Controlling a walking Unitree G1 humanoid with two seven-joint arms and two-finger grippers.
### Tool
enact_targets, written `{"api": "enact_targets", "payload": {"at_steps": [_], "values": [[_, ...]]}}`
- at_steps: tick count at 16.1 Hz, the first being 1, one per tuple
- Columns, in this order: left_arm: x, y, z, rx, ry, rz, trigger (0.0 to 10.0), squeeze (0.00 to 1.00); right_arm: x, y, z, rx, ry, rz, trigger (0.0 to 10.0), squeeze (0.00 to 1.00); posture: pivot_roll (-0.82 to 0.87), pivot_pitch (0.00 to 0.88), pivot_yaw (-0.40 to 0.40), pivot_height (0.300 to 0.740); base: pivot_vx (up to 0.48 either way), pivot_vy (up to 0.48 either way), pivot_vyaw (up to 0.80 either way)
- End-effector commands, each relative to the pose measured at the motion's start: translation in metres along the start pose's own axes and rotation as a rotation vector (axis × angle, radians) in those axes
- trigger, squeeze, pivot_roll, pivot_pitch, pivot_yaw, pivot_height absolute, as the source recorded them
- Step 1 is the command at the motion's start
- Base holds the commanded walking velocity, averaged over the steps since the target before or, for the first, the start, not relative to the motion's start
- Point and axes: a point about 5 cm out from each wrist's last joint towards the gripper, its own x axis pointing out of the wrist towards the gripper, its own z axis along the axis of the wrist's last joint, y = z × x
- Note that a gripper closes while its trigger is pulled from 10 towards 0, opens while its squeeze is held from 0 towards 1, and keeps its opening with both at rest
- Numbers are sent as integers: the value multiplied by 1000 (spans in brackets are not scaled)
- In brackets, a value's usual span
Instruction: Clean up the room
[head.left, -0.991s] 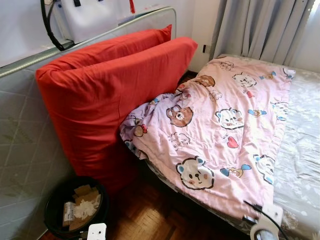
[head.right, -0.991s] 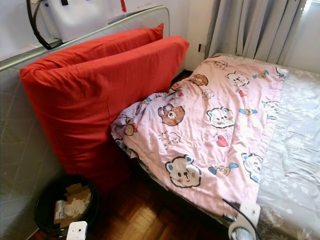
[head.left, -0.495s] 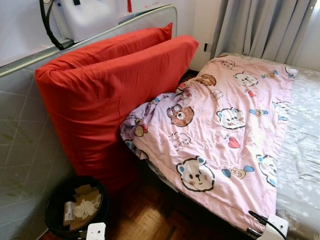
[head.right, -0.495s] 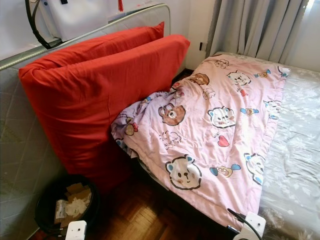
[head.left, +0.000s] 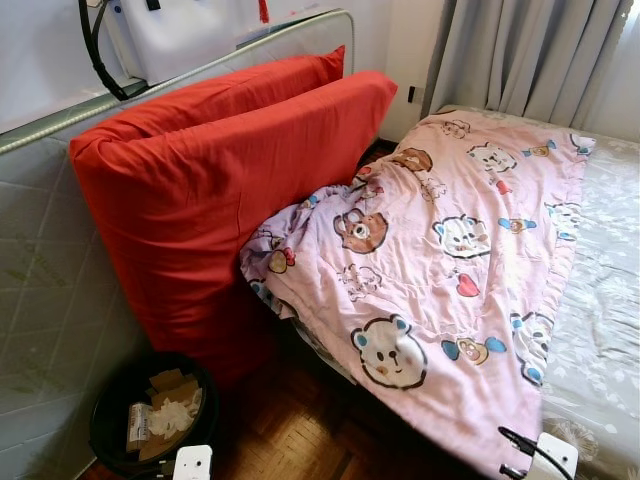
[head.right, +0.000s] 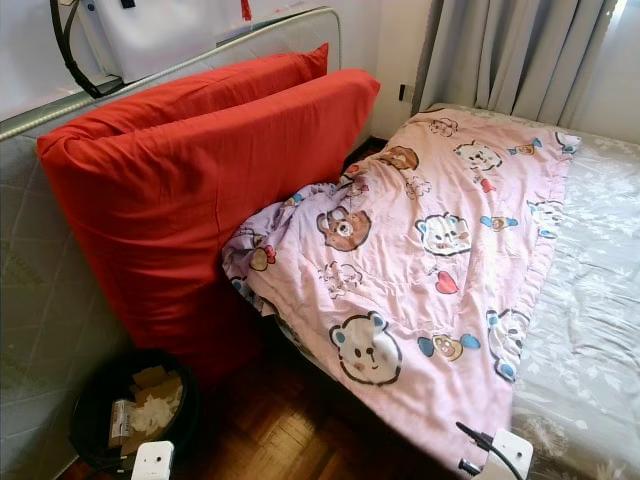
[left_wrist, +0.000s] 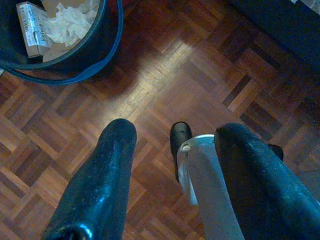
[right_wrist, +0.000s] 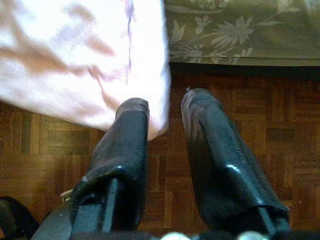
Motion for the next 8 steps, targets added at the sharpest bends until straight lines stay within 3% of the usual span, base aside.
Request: {"api": "enact_targets", "payload": {"at_steps": [1,4,8], "values": [[-1,1,-2,19,8,-3,10000,0,0,-4,-4,-15,18,-15,10000,0,2,20,16,740,0,0,0],[0,0,0,24,-4,-6,10000,0,0,-6,-8,-11,25,-10,10000,0,-1,19,15,740,0,0,0],[1,-2,2,29,-6,-10,10000,0,-6,22,-10,-77,-31,215,10000,0,-13,12,17,740,0,0,0]]}}
